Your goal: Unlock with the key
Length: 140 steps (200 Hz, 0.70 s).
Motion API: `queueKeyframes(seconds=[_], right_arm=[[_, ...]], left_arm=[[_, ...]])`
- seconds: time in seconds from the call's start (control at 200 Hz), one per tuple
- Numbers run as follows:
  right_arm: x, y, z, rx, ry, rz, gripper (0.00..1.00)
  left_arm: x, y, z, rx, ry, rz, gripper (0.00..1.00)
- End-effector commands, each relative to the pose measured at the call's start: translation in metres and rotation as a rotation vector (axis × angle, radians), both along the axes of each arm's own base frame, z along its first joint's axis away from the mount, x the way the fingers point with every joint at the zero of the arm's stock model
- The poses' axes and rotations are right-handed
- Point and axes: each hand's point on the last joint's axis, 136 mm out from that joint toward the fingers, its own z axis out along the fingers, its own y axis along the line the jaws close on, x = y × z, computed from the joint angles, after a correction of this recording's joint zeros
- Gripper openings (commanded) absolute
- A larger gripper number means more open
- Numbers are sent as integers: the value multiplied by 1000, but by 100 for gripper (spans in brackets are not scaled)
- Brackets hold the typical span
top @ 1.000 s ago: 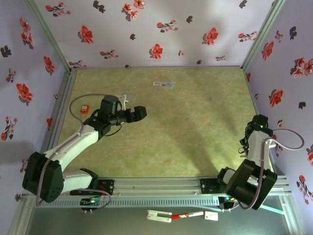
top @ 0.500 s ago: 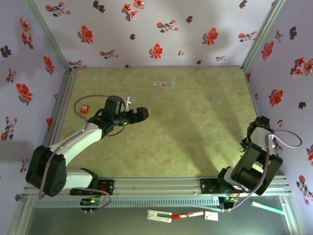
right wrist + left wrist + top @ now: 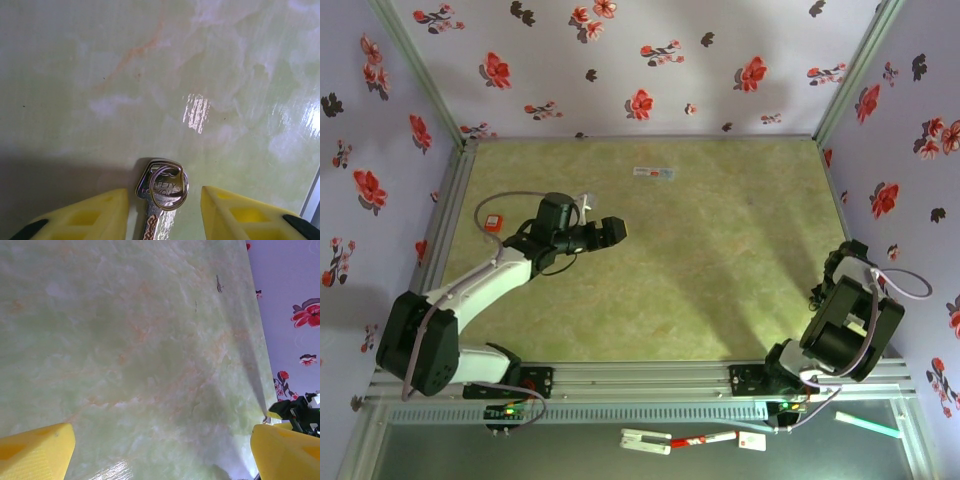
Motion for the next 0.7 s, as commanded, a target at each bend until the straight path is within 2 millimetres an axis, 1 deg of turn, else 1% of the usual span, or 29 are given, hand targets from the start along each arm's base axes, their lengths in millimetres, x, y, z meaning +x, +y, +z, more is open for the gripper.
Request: queueKeyframes(seconds=[0.0,0.13,0.345,0.43,0.495,0.63,0.695], right_arm=[[-3,0,-2,12,13,-9,36],[-5,0,-4,15,24,-14,32],[-3,2,-5,29,15,-9,14],[-1,4,-6,42,5,-5,12],[-1,6,-6,47,-4,-2,7],[2,11,-6,63,-44,-2,0],[4,13,-5,64,-64,1,0]], left_arm=[[0,-8,9,-24,0,-16,91],[1,-7,9,-23,0,-13,90],[1,-7,9,-21,-8,-12,90],[1,-7,7,-20,-5,-13,89],[2,-7,6,-19,-4,-10,89],[4,-8,5,-17,-5,-10,88],[5,-9,4,-16,-2,-11,88]])
